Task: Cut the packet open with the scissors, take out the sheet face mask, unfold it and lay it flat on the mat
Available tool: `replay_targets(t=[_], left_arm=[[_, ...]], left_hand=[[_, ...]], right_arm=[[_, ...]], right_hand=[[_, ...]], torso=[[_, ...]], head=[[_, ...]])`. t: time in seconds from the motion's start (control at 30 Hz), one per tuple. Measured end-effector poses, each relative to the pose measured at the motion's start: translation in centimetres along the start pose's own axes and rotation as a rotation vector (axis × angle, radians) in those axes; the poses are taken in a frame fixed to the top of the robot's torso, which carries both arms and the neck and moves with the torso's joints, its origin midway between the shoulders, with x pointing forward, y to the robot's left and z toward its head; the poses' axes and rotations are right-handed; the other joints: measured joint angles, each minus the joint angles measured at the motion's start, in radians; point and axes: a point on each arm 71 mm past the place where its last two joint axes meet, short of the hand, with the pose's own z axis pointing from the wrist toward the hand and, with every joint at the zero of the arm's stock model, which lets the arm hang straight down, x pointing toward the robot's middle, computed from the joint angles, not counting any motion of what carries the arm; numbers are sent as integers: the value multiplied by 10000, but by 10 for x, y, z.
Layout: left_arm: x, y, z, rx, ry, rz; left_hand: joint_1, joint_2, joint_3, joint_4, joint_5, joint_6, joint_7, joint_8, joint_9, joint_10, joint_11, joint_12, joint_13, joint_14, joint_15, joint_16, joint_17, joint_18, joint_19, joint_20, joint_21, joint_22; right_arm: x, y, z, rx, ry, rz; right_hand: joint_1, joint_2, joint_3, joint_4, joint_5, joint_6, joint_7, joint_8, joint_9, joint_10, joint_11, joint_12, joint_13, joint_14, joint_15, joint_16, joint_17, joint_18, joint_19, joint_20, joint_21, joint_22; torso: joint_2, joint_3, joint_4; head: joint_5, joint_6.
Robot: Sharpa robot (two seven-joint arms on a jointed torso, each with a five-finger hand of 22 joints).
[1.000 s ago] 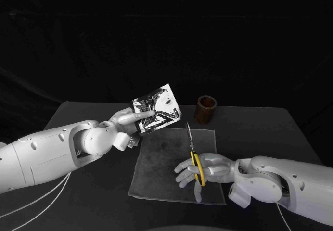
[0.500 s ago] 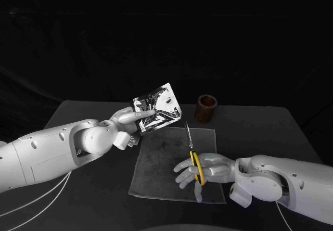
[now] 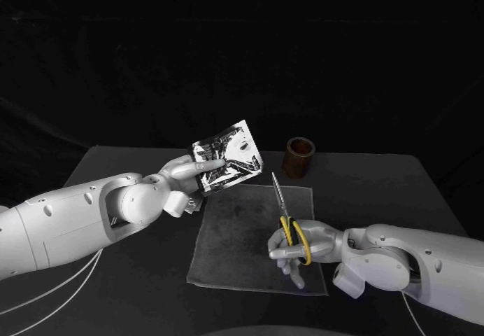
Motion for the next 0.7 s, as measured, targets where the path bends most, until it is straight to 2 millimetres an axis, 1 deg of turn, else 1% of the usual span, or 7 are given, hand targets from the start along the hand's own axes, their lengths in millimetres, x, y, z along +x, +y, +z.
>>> replay_targets(t=[0.27, 0.33, 0.47, 0.5, 0.57, 0.63, 0.7], left_arm=[[-2, 0, -1, 6, -42, 5], [-2, 0, -1, 9, -47, 6], [-2, 0, -1, 12, -56, 7], [-2, -1, -1, 12, -59, 7], [-2, -1, -1, 14, -66, 8], [-3, -1, -2, 15, -73, 9], [-3, -1, -2, 15, -77, 10]], left_hand=[[4, 4, 0, 0, -4, 18, 17, -1, 0, 26, -26, 0, 0, 43, -36, 0, -1, -3, 0, 0, 0, 0], [6, 6, -1, 1, -20, 18, 18, -1, 0, 26, -26, 0, 0, 56, -23, 0, -1, -5, 0, 0, 0, 0], [11, 11, -1, 1, -39, 18, 17, -18, 0, 26, -26, -1, -1, 58, -22, 0, -2, -5, 0, 0, 0, 0], [11, 11, -1, 1, -40, 17, 17, -18, 0, 25, -25, 0, -1, 58, -22, 0, -3, -6, 0, 0, 0, 0], [11, 12, -1, 1, -44, 17, 16, -19, 0, 24, -24, 0, -1, 58, -22, -12, -3, -7, 0, 0, 0, 2], [11, 12, -1, 1, -17, 16, 16, -28, 0, 23, -23, -1, -1, 58, -22, -37, 2, -7, 0, 0, 0, 8], [9, 13, -1, 1, -9, 16, 16, -36, 0, 23, -23, -1, -1, 58, -21, -37, 8, -8, 0, 0, 0, 8]], right_arm=[[-7, 0, -2, -42, -733, 13], [-9, 0, -2, -46, -877, -20], [-12, 0, -3, -32, -1203, -133], [-13, -1, -3, -24, -1296, -172], [-14, -1, -3, -15, -1401, -221], [-15, -1, -3, -8, -1459, -259], [-15, -1, -3, -3, -1457, -281]], right_hand=[[-1116, -1972, 3919, 579, 102, 197, -435, 1086, 221, 169, -95, 3317, 952, 264, -104, 1036, 2356, -1, 225, -84, 3451, 3982], [-1782, -2148, 4283, 321, 50, 642, -235, 1089, 220, 423, -309, 3333, 3262, 574, -381, 1178, 2778, -1, 449, -303, 3858, 4488], [-2801, -2148, 4119, 125, -456, 1174, -621, 1311, 221, 863, -714, 3953, 5963, 993, -792, 1373, 3255, -1, 791, -617, 4439, 5288], [-3031, -2157, 3968, 152, -643, 1234, -681, 1875, 221, 937, -788, 3986, 5963, 1036, -834, 1423, 3350, -1, 819, -645, 4531, 5422], [-3439, -2146, 3742, 272, -808, 1438, -714, 4589, 585, 987, -838, 4287, 6021, 1096, -864, 1548, 3513, -1, 891, -672, 4691, 5644], [-3893, -2018, 3425, 445, -882, 1439, -714, 5108, 609, 1019, -869, 4488, 6025, 1132, -900, 1858, 3844, -1, 979, -661, 4920, 5970], [-4219, -1917, 3188, 597, -942, 1440, -715, 5775, 1646, 1017, -878, 4603, 6025, 1169, -936, 2144, 4081, -2, 1080, -692, 5101, 6229]], torso=[[0, -2, 0], [0, -2, 0], [0, -4, 2], [1, -6, 2], [1, -6, 7], [3, -6, 8], [4, -6, 8]], head=[[-17, -2], [-18, -3], [-21, -8], [-22, -10], [-22, -13], [-22, -14], [-18, -15]])
